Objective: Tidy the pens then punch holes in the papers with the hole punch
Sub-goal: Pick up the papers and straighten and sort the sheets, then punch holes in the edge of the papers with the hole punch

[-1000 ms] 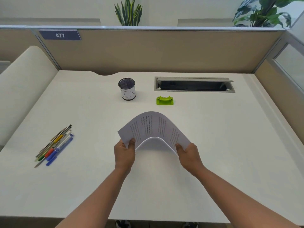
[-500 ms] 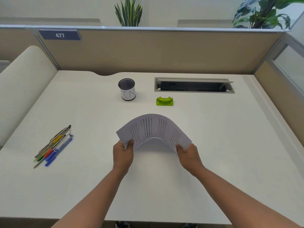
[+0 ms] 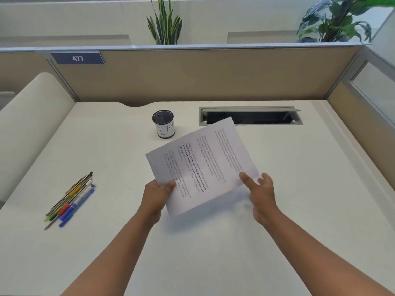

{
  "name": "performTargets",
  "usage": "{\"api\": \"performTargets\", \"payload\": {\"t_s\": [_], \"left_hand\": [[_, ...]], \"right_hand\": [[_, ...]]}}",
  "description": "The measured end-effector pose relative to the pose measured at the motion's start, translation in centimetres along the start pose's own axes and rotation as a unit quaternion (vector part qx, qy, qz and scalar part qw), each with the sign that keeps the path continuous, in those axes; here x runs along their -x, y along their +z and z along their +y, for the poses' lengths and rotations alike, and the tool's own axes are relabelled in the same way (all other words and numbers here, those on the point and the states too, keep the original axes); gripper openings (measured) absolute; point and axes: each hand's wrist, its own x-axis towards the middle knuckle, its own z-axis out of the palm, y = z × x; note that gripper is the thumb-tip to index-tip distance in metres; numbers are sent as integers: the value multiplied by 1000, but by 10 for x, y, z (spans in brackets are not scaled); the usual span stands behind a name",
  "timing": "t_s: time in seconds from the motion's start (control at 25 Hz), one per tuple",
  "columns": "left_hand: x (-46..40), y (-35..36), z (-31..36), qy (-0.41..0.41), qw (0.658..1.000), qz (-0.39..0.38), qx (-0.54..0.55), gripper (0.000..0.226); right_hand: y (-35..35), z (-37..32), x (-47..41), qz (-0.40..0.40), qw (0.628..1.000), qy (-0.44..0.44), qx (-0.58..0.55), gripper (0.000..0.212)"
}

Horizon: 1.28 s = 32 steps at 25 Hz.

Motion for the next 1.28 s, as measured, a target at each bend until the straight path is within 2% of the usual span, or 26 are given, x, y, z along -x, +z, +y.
{"api": "performTargets", "payload": {"t_s": [0.04,0.08,0.16,0.2,0.36,0.68,0.8,0.92,1.0,1.08,1.2,1.28], "left_hand": [[0,4,-2,-21,1000,-3,23,19],[0,10,-5,-39,998,-5,45,23],[2,23,-10,-64,995,-12,79,27],[4,29,-12,-72,993,-15,91,28],[10,48,-19,-93,987,-19,132,28],[13,62,-25,-108,982,2,152,22],[9,61,-25,-134,983,-24,121,22],[-4,58,-20,-140,989,-23,47,9],[-19,59,-13,-121,993,-13,1,18],[-36,62,-4,-100,995,-3,-31,15],[-62,75,7,-82,994,-1,-71,44],[-80,87,11,-79,993,-2,-90,51]], "right_hand": [[2,5,1,-38,996,52,-63,79],[6,9,4,-84,986,84,-114,59],[17,12,14,-138,970,102,-170,19],[24,13,18,-140,968,102,-183,10],[46,12,25,-91,969,74,-217,21],[54,14,17,-45,976,66,-204,19],[47,11,11,-37,987,45,-150,18],[27,3,-2,-18,994,36,-100,16],[13,-4,-15,-9,996,34,-79,15],[1,-10,-29,-6,997,40,-70,14],[-13,-18,-50,-4,997,56,-59,14],[-21,-24,-64,-2,997,67,-48,17]]}}
